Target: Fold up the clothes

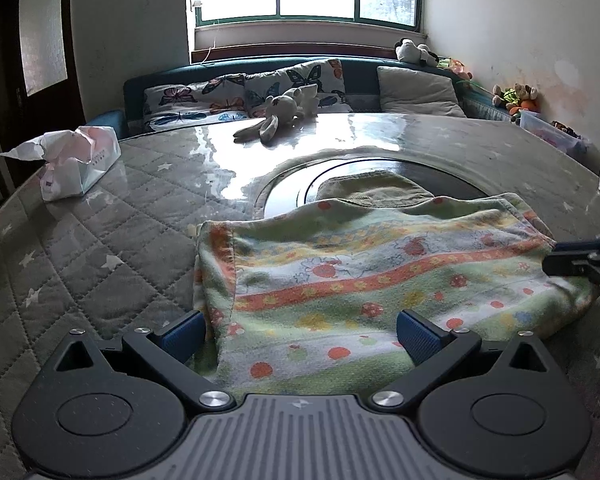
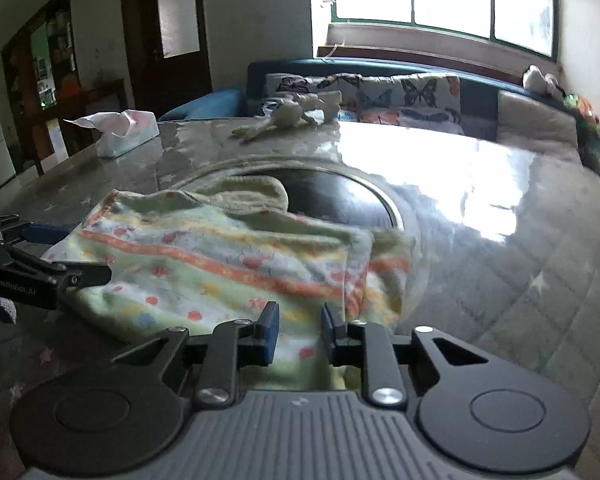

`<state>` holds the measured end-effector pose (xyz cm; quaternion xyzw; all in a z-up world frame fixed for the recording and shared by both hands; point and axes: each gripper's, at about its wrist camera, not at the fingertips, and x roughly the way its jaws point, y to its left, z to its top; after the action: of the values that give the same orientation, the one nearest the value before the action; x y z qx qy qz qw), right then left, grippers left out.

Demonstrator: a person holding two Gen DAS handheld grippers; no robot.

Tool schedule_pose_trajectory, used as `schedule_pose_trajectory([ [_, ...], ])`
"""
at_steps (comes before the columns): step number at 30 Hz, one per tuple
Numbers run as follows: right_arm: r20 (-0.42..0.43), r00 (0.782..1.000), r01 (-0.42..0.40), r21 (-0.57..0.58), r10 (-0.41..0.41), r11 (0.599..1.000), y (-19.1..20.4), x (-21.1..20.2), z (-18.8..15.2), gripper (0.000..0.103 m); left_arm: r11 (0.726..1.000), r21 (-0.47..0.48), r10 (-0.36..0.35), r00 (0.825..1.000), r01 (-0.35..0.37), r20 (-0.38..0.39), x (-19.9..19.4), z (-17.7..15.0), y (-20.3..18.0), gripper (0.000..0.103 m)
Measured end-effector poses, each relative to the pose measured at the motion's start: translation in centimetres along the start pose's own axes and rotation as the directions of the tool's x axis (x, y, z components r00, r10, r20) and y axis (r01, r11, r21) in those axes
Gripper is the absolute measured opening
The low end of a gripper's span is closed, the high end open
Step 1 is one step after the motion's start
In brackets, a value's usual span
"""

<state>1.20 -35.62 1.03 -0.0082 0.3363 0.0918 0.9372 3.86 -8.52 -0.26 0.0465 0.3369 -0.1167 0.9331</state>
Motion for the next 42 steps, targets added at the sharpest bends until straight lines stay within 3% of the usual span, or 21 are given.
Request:
schedule_pose_trajectory([
  [11,-0.020,1.000,0.009,-0.023,-0.010,1.000,-0.4,2.7,1.8,0.023,1.000,-0.006,-0.020,1.000,0.020,-0.018,0.1,0.5,0.4,0.103],
  [19,-0.033,0.999,0.038,-0.024,-0.039,0.999,-1.3,5.6,3.4,0.024,1.000,-0.003,0.017,1.000,-0.017,-0.012,0.8,2.0,1.5,0.103],
  [25,-0.016,0.999,0.043,-0.009,-0.043,0.999,-1.8,5.2,3.6,0.027,0.998,-0.068,0.005,0.999,-0.008,-0.039,1.4,2.4,3.3,0.103],
  [29,-0.022,0.999,0.037,-0.010,-0.037,0.999,-1.7,5.7,3.6,0.028,0.996,-0.081,0.022,0.999,-0.025,-0.043,2.4,2.9,3.9,0.097],
  [42,-0.028,0.998,0.048,-0.002,-0.048,0.999,-2.4,6.1,3.5,0.030,0.983,-0.126,0.126,0.991,-0.132,-0.054,4.7,4.4,7.3,0.094],
])
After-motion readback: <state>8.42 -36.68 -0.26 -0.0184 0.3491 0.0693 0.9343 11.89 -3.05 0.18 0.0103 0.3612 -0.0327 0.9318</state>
